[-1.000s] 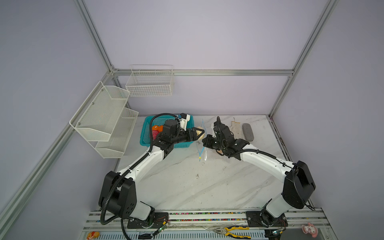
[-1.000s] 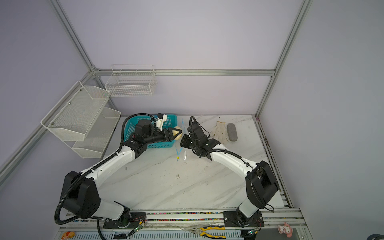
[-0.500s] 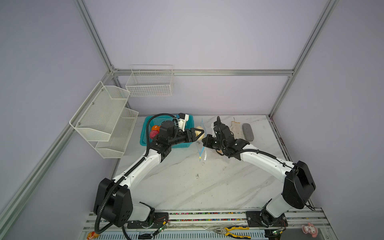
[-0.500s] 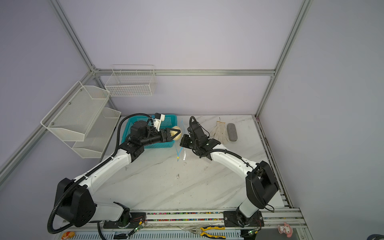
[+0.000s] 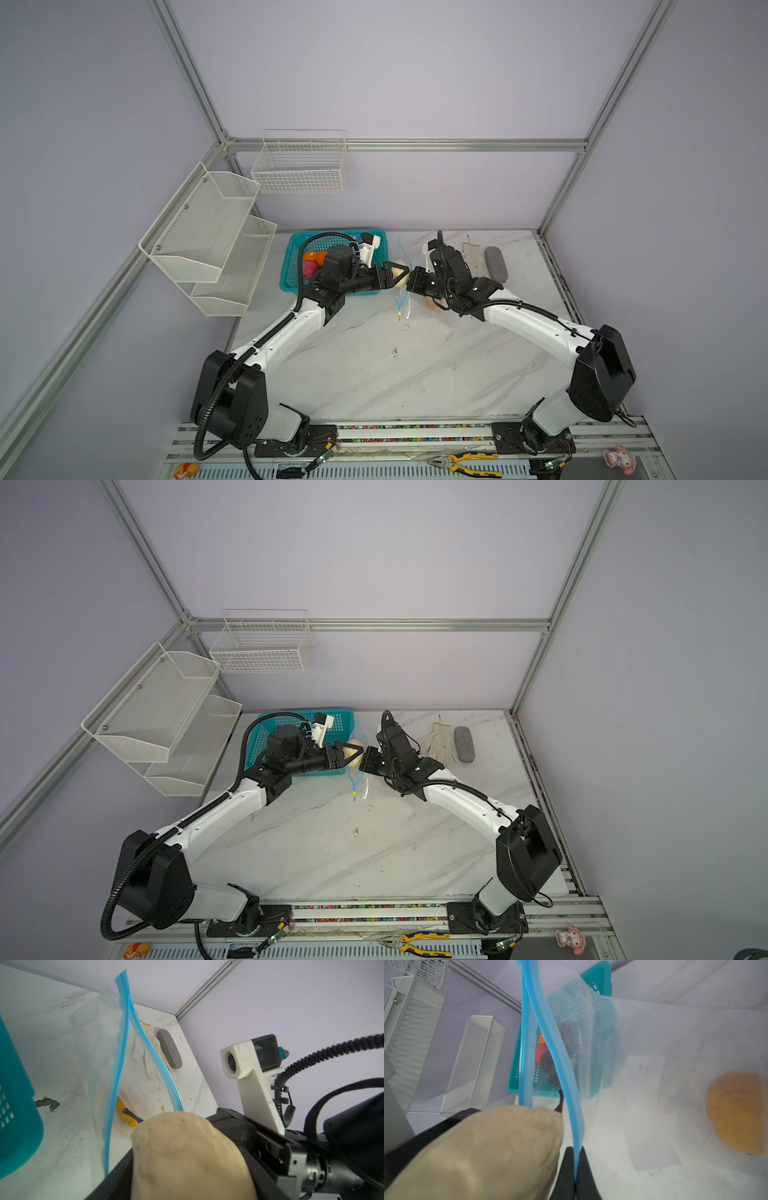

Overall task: Place the food in the zip-top bag and seal the zipper
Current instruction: 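Lower the cream pear into the bag mouth beside the right gripper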

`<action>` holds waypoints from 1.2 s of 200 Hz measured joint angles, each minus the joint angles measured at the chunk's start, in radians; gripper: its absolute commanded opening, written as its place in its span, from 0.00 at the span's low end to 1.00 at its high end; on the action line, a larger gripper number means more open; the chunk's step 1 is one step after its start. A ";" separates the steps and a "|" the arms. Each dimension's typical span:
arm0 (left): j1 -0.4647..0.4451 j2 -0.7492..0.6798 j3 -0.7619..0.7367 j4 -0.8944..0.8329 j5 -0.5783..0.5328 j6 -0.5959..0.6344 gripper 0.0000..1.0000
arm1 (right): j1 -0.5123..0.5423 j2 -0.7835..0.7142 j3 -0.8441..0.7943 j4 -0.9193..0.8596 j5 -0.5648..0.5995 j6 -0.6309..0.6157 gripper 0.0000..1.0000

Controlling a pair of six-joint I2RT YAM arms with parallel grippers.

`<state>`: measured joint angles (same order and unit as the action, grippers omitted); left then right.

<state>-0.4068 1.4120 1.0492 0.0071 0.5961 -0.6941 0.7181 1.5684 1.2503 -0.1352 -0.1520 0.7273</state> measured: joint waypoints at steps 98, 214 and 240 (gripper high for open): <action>-0.014 0.000 0.000 -0.120 -0.122 0.090 0.51 | 0.000 -0.001 0.000 0.001 0.003 0.000 0.00; -0.034 0.026 0.000 -0.185 -0.193 0.111 0.51 | 0.000 -0.024 -0.011 0.003 0.016 0.001 0.00; -0.035 0.043 0.000 -0.203 -0.219 0.109 0.52 | 0.000 -0.031 -0.015 0.006 0.016 0.001 0.00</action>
<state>-0.4419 1.4555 1.0496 -0.1955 0.3771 -0.5854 0.7181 1.5379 1.2350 -0.1291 -0.1360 0.7284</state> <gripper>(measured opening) 0.655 0.044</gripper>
